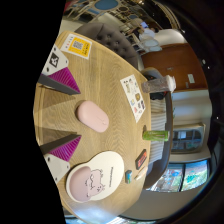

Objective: Arrange mouse

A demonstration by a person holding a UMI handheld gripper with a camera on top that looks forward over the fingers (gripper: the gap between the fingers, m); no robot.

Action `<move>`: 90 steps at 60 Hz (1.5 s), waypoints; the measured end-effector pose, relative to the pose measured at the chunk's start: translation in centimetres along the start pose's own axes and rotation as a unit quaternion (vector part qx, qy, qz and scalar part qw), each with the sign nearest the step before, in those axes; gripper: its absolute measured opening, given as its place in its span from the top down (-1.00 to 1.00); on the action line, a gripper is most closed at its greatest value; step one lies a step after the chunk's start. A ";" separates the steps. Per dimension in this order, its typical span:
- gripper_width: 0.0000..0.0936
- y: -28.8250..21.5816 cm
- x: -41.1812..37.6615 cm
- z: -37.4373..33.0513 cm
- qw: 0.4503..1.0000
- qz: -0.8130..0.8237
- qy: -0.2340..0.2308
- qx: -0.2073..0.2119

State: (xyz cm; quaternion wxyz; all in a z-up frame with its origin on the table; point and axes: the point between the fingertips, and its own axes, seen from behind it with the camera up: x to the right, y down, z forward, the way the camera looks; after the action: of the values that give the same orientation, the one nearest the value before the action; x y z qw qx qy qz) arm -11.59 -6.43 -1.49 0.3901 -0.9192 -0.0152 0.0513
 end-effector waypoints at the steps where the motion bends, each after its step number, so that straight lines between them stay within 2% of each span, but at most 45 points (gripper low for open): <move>1: -0.79 -0.4 0.0 0.3 1.000 -0.004 0.001 0.007; 15: -0.73 -3.8 0.0 3.8 0.998 -0.006 0.022 0.065; 16: -0.81 -4.0 0.0 4.0 0.997 -0.008 0.026 0.068; 17: -0.70 -4.1 0.1 4.1 0.997 -0.010 0.030 0.071; 20: -0.62 -4.6 0.1 4.5 0.996 0.000 0.036 0.083; 27: -0.31 -5.5 0.4 5.3 0.992 0.012 0.054 0.109; 35: -0.12 -5.3 0.3 5.2 0.993 0.024 0.053 0.105; 42: 0.06 -5.2 0.1 5.3 0.995 0.027 0.047 0.078; 47: 0.14 -5.3 -0.5 5.0 0.997 0.033 0.027 0.059; 50: 0.14 -5.6 -1.5 4.4 0.998 0.042 -0.001 0.048; 54: 0.14 -7.9 -2.0 2.7 0.998 0.020 -0.022 0.054; 57: 0.14 -10.3 -1.8 1.0 0.997 -0.009 -0.032 0.069; 62: 0.14 -16.5 0.7 -2.6 0.991 -0.030 -0.035 0.124; 67: 0.14 -21.1 5.3 -5.6 0.983 -0.021 -0.019 0.184; 71: 0.14 -22.4 10.1 -6.5 0.979 -0.014 -0.002 0.205; 75: 0.15 -20.8 14.8 -5.5 0.981 -0.017 0.028 0.191; 79: 0.14 -16.9 18.8 -3.5 0.985 -0.020 0.047 0.162; 84: 0.15 -13.7 21.0 -1.1 0.990 -0.001 0.049 0.129; 90: 0.14 -10.6 22.4 1.3 0.993 0.011 0.042 0.109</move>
State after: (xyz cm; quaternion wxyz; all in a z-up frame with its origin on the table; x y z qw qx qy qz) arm 10.67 3.44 3.37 0.4873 -0.8729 0.0165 0.0183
